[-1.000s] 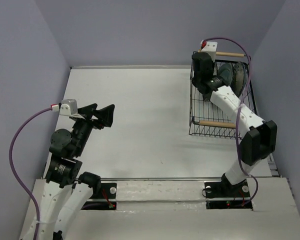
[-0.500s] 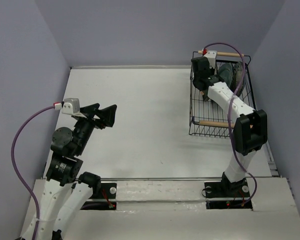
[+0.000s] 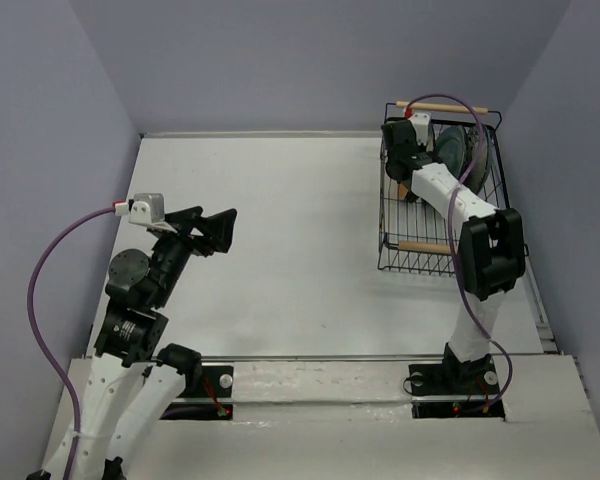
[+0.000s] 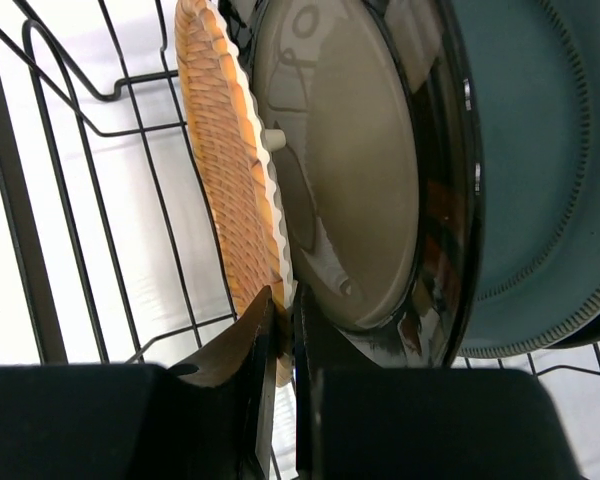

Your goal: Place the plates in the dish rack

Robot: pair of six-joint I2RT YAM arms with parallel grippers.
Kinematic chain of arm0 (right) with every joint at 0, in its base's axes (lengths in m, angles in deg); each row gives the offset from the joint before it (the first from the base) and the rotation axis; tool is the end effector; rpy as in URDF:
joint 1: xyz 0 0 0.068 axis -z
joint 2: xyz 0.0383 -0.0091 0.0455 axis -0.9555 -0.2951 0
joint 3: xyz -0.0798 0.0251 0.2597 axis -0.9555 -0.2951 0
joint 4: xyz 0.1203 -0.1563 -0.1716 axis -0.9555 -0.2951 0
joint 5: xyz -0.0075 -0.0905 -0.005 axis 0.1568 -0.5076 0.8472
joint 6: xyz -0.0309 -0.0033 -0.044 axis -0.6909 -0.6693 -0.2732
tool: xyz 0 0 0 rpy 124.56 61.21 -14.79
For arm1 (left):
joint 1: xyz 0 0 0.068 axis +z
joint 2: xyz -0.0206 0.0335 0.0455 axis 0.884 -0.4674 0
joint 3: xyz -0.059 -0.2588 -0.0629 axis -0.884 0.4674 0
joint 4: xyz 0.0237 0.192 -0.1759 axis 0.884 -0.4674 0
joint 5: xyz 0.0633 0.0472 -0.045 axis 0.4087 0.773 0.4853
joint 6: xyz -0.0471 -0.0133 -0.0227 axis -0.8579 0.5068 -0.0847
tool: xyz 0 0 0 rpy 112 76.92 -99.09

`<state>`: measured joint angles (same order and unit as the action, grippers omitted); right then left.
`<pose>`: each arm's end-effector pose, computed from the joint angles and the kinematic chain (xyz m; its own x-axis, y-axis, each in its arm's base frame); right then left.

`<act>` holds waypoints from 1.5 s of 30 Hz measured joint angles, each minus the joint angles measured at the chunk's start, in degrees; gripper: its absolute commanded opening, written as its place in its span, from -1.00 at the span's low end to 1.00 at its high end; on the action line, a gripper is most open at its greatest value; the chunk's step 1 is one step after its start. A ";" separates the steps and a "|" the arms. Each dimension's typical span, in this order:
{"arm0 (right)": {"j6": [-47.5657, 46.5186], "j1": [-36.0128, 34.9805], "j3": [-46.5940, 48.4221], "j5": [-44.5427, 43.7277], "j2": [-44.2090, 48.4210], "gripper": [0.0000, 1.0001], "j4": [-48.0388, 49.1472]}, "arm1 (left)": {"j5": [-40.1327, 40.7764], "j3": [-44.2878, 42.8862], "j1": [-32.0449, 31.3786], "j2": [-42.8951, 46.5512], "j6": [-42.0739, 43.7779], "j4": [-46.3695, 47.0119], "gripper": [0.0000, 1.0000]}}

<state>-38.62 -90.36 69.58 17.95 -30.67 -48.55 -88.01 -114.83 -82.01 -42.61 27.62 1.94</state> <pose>0.4252 0.1098 0.2766 -0.5576 0.0151 -0.8300 0.3874 0.8890 -0.2441 0.1102 -0.0423 0.3842 0.0577 -0.4025 -0.9136 0.4470 0.8287 -0.3369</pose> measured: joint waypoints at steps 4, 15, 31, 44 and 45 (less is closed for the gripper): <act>-0.09 -0.02 -0.90 -0.04 1.64 -0.86 0.37 | -0.48 0.00 0.00 -0.33 0.00 0.00 0.98; -3.78 -0.02 -1.03 -0.22 9.73 -0.86 4.76 | -1.01 0.00 0.02 -1.01 -0.04 0.02 0.98; -3.89 0.20 -0.76 1.70 -0.44 -0.87 5.57 | -1.01 0.35 0.02 -1.03 -0.02 0.33 0.98; -5.27 0.68 6.08 1.20 -4.76 -0.80 5.57 | -0.98 0.35 0.07 -1.03 -0.02 0.39 0.98; -5.29 0.70 6.32 1.22 -4.87 -0.74 5.57 | -1.01 0.35 0.09 -1.03 -0.02 0.39 0.98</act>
<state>-43.91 -89.66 75.89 19.18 -35.54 -42.98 -89.02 -114.48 -81.93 -43.63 27.60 2.33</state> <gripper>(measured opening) 0.121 0.990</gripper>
